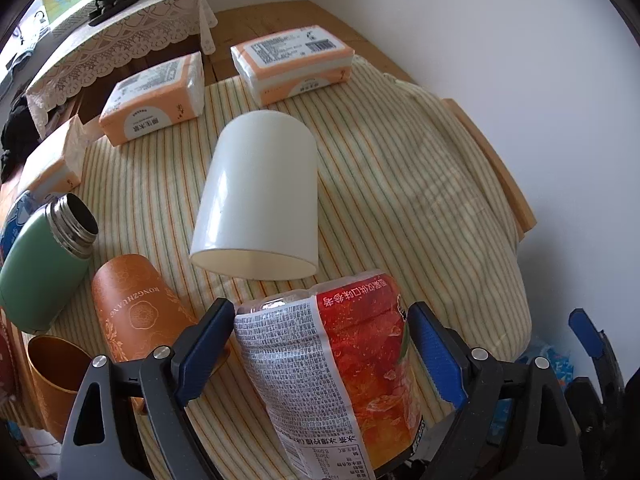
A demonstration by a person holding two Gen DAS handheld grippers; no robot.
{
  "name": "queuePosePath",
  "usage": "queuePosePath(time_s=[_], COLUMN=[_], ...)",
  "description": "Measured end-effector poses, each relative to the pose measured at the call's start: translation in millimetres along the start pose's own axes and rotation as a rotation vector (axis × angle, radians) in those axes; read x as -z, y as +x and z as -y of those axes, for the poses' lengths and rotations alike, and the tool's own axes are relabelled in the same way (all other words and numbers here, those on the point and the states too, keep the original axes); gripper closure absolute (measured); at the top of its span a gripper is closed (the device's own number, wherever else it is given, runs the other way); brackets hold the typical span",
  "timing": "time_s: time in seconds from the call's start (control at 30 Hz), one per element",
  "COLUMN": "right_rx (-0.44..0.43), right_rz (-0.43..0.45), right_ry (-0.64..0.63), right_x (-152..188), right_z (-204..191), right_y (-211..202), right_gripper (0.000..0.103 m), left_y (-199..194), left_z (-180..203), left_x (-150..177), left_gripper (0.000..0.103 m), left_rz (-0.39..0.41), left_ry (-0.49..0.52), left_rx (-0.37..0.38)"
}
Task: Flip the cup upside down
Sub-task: 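Rotate the held canister with the left gripper so the red lid faces up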
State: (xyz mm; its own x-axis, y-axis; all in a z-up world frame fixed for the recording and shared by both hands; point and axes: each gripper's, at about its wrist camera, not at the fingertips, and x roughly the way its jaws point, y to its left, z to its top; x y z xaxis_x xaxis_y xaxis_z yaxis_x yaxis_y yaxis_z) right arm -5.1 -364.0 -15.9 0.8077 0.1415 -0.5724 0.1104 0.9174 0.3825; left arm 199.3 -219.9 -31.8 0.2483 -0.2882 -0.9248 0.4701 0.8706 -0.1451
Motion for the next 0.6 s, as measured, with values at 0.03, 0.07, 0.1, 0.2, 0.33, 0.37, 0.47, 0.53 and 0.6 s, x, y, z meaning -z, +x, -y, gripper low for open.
queuePosePath(time_s=[0.03, 0.07, 0.1, 0.2, 0.33, 0.37, 0.47, 0.53, 0.6], right_rx=[0.001, 0.000, -0.003, -0.005, -0.010, -0.011, -0.008, -0.011, 0.000], right_rz=[-0.001, -0.003, -0.005, -0.009, -0.017, -0.019, -0.021, -0.020, -0.012], right_ry=[0.000, 0.001, 0.002, 0.003, -0.001, -0.004, -0.015, -0.019, -0.023], right_x=[0.6, 1.0, 1.9, 3.6, 5.1, 5.9, 7.2, 8.0, 8.1], right_z=[-0.3, -0.6, -0.5, -1.0, -3.7, -4.5, -8.5, -10.4, -11.3], right_y=[0.1, 1.0, 1.4, 3.7, 8.2, 8.7, 9.8, 9.4, 8.8], right_gripper=[0.019, 0.019, 0.019, 0.019, 0.019, 0.019, 0.019, 0.019, 0.019], left_y=[-3.8, -9.1, -13.8, -31.5, -45.1, -45.4, -45.4, -46.0, -47.8], left_z=[-0.3, 0.1, 0.9, 4.2, 11.3, 12.7, 17.2, 20.5, 23.7], left_x=[0.7, 2.3, 4.1, 14.4, 29.6, 31.9, 37.5, 39.3, 41.9], left_gripper=[0.013, 0.013, 0.013, 0.013, 0.013, 0.013, 0.013, 0.013, 0.013], left_rz=[0.015, 0.038, 0.060, 0.165, 0.292, 0.307, 0.352, 0.378, 0.419], left_ry=[-0.001, 0.003, 0.008, 0.023, 0.053, 0.064, 0.085, 0.097, 0.100], left_rx=[0.004, 0.006, 0.003, -0.020, -0.052, -0.055, -0.080, -0.090, -0.102])
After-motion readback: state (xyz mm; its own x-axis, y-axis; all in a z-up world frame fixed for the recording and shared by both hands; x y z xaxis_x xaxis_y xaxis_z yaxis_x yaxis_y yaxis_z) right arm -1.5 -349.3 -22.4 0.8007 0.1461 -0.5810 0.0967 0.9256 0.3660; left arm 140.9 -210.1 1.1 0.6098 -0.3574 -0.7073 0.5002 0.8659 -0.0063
